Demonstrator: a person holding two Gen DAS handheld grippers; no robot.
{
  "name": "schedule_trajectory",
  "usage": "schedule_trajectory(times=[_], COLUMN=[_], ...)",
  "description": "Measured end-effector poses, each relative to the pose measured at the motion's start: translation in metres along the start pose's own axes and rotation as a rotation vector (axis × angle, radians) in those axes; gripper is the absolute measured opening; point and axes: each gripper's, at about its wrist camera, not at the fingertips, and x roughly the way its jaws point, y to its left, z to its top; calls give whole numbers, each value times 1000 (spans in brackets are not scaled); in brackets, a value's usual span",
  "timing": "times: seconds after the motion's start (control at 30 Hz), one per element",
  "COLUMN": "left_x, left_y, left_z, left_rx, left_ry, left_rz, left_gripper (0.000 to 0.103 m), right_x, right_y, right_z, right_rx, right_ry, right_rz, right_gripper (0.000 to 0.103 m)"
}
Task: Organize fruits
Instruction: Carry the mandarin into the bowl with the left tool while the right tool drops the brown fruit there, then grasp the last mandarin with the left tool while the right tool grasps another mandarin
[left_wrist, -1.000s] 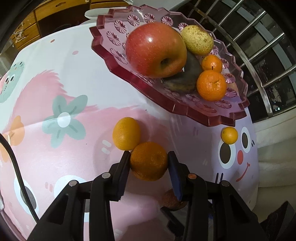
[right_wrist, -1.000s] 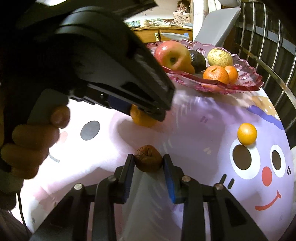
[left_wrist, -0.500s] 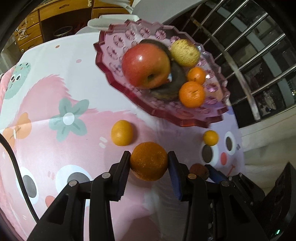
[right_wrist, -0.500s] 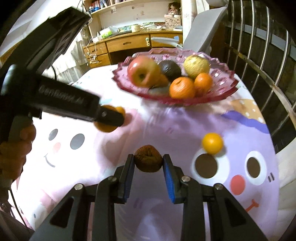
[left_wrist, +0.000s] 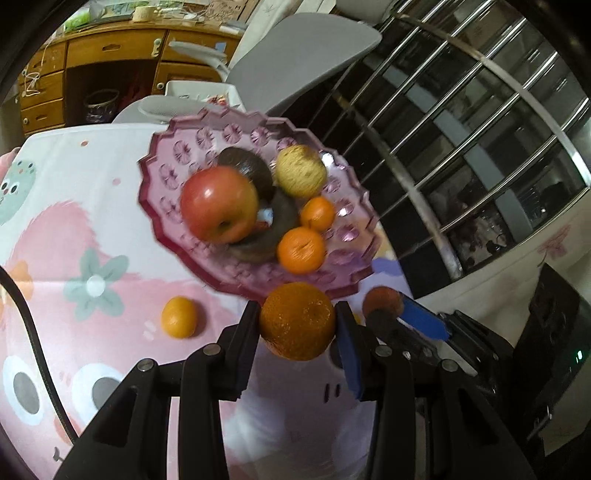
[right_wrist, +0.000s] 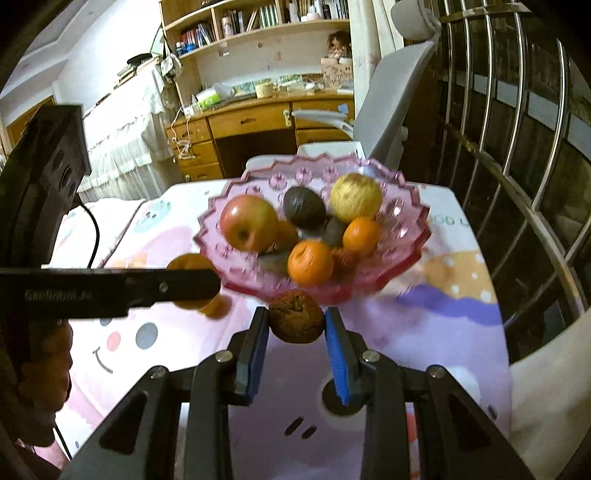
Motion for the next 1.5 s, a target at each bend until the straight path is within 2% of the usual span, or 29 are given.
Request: schedule_trajectory(times=[0.07, 0.27, 0.53, 0.6, 0.63, 0.67, 0.77, 0.8, 1.03, 1.13, 1.3, 1.5], left_x=[2, 11, 26, 27, 27, 25, 22, 21, 11, 8, 7, 16], left_y=[-3, -11, -10, -12, -14, -14, -15, -15, 1, 9, 21, 32], left_z=[5, 19, 28, 29, 30, 31, 33, 33, 29, 25, 14, 2], left_rx=[-4, -11, -32, -24, -18, -17, -20, -21, -45, -47, -39, -37], left_ry=[-19, -66, -60, -59, -64, -71, -82, -80, -86, -78, -40, 18], left_rz=[-9, 29, 89, 102, 105, 104, 103, 108, 183, 233, 307, 349], left_gripper=[39, 39, 39, 52, 67, 74, 76, 76, 82, 87, 88, 88], right_x=[1, 12, 29, 33, 35, 37, 38, 37, 38, 37, 29, 30], right_y=[-8, -33, -57, -60, -60, -60, -58, -57, -58, -57, -60, -54], right_z=[8, 26, 35, 36, 37, 38, 39, 39, 35, 30, 17, -1], right_rx=[8, 55, 90, 92, 89, 84, 70, 69, 76, 47, 27, -20], right_ry=[-16, -43, -12, 1, 11, 19, 16, 13, 31, 44, 49, 99], right_rz=[2, 2, 39, 42, 44, 47, 50, 55, 39, 13, -20, -33], right_gripper=[31, 31, 32, 32, 32, 35, 54, 57, 59, 65, 66, 66])
